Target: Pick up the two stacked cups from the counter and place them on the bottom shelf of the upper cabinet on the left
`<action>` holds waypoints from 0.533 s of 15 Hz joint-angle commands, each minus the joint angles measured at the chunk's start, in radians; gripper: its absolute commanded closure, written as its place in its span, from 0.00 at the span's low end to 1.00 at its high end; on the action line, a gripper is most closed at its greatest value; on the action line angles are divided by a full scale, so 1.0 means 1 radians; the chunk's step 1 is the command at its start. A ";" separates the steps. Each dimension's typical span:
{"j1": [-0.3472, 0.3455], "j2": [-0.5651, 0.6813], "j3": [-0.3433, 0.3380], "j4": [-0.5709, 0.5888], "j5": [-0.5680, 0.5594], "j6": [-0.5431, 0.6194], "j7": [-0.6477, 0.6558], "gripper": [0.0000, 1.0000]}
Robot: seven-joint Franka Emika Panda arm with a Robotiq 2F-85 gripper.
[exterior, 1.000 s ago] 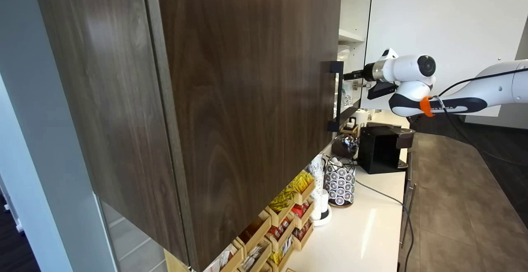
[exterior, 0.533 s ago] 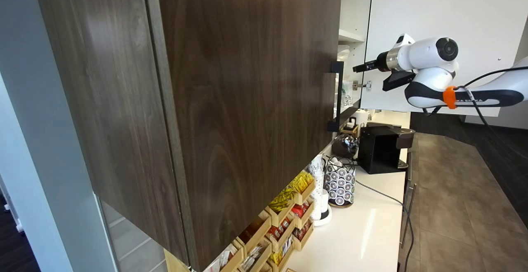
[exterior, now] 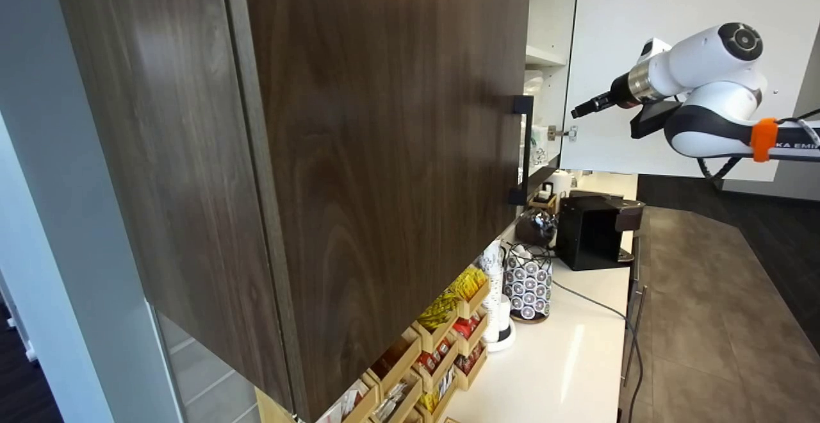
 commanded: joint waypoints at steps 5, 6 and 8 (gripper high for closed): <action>-0.092 -0.092 0.080 -0.080 0.203 -0.001 -0.125 0.00; -0.103 -0.093 0.088 -0.077 0.205 -0.002 -0.124 0.00; -0.117 -0.089 0.098 -0.073 0.204 -0.003 -0.122 0.00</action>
